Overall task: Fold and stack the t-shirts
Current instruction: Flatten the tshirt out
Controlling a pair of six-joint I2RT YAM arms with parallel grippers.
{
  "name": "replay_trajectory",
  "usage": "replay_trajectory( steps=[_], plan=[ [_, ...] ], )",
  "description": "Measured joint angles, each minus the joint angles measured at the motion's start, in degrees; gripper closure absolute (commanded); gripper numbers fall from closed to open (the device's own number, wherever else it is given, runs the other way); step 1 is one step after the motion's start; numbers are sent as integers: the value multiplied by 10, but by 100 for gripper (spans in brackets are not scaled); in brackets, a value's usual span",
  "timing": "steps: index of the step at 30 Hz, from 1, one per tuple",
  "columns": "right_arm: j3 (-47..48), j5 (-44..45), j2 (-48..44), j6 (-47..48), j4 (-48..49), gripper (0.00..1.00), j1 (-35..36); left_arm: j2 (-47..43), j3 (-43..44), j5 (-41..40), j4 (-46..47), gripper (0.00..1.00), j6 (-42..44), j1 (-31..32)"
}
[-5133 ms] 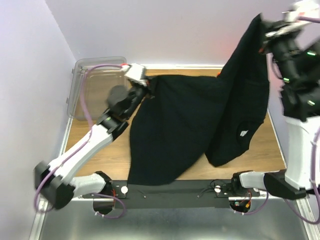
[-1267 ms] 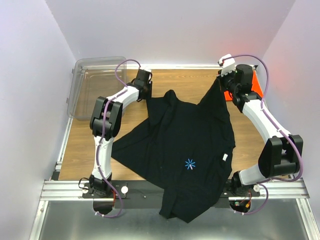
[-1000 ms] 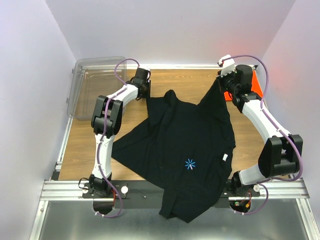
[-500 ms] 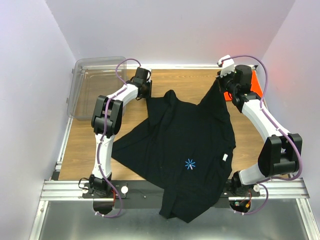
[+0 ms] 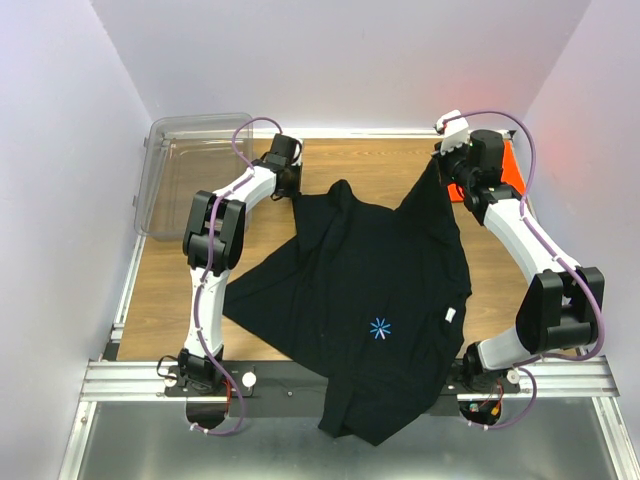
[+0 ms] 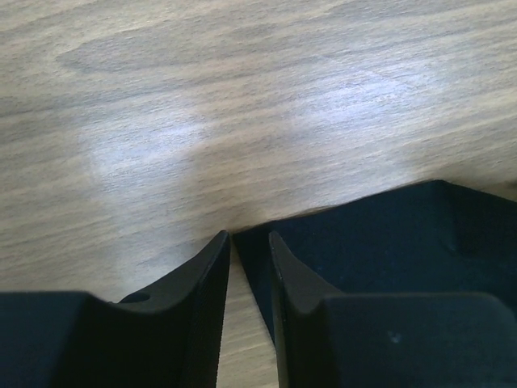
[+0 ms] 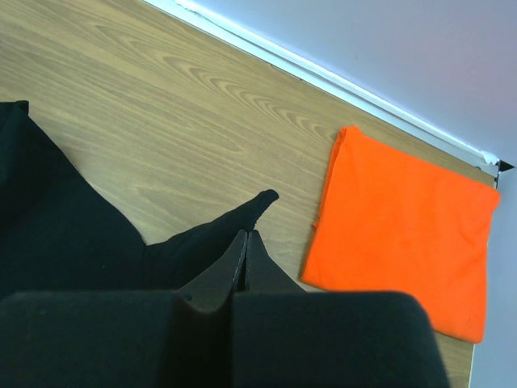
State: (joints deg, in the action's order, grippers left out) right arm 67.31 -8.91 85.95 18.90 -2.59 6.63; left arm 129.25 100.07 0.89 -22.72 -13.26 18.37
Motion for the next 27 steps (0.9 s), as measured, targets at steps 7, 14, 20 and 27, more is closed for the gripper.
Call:
replay_trajectory(
  steps=[7,14,20,27],
  plan=[
    [0,0,0,0,0,99,0,2,4,0,-8,80,2,2],
    [0,0,0,0,0,99,0,4,9,-1,-12,100,5,13],
    [0,0,0,0,0,99,0,0,10,-25,-23,100,6,17],
    [0,0,0,3,0,99,0,-77,-33,-50,-40,100,7,17]
  ],
)
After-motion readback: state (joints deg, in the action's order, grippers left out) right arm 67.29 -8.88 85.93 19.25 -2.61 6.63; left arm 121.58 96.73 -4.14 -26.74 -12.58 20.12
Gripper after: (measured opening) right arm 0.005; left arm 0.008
